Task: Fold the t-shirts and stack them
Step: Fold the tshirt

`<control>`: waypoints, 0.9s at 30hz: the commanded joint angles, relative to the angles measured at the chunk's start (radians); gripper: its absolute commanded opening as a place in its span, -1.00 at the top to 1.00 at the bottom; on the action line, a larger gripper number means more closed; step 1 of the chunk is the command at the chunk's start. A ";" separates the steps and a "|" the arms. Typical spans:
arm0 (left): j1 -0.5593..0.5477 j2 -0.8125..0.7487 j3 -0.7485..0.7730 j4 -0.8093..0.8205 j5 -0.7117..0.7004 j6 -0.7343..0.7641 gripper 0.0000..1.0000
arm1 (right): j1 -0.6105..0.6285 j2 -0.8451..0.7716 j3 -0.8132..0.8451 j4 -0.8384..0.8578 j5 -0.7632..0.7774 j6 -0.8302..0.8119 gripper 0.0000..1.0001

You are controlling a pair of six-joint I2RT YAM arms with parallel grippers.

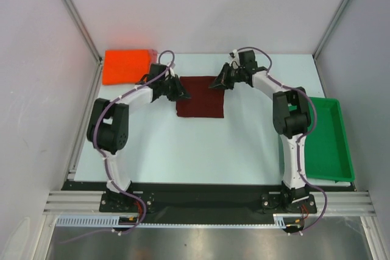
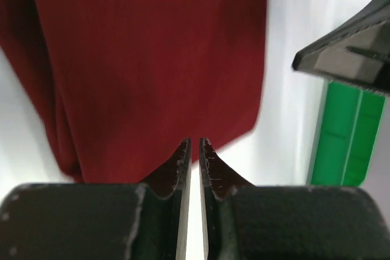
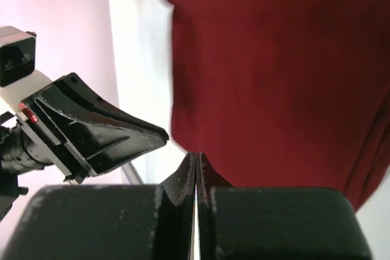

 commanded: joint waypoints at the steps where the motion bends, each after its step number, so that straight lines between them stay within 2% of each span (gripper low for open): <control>1: 0.008 0.142 0.070 0.042 0.013 -0.063 0.74 | -0.005 0.135 0.031 0.094 -0.004 0.059 1.00; 4: 0.024 0.171 0.043 0.004 -0.024 -0.069 0.74 | -0.025 0.160 -0.027 0.126 -0.002 0.076 1.00; 8: 0.033 0.108 -0.067 -0.023 -0.081 -0.014 0.75 | -0.062 0.101 -0.165 0.172 0.013 0.049 1.00; 10: 0.047 0.070 -0.143 0.038 -0.055 -0.005 0.71 | -0.074 0.081 -0.175 0.156 0.018 0.015 1.00; 13: 0.048 0.025 -0.141 0.129 0.040 -0.005 0.64 | -0.068 0.061 -0.125 0.152 0.012 0.025 1.00; 15: 0.048 0.031 -0.090 0.177 0.097 -0.032 0.65 | -0.050 0.064 -0.071 0.166 0.000 0.033 1.00; 18: 0.053 0.076 0.027 0.229 0.106 -0.083 0.65 | -0.025 0.105 -0.002 0.234 0.001 0.102 1.00; 22: 0.057 0.259 0.208 0.244 0.119 -0.175 0.70 | -0.014 0.208 0.084 0.393 -0.014 0.248 1.00; 27: 0.060 0.416 0.349 0.325 0.102 -0.307 0.70 | -0.008 0.327 0.188 0.456 0.041 0.370 1.00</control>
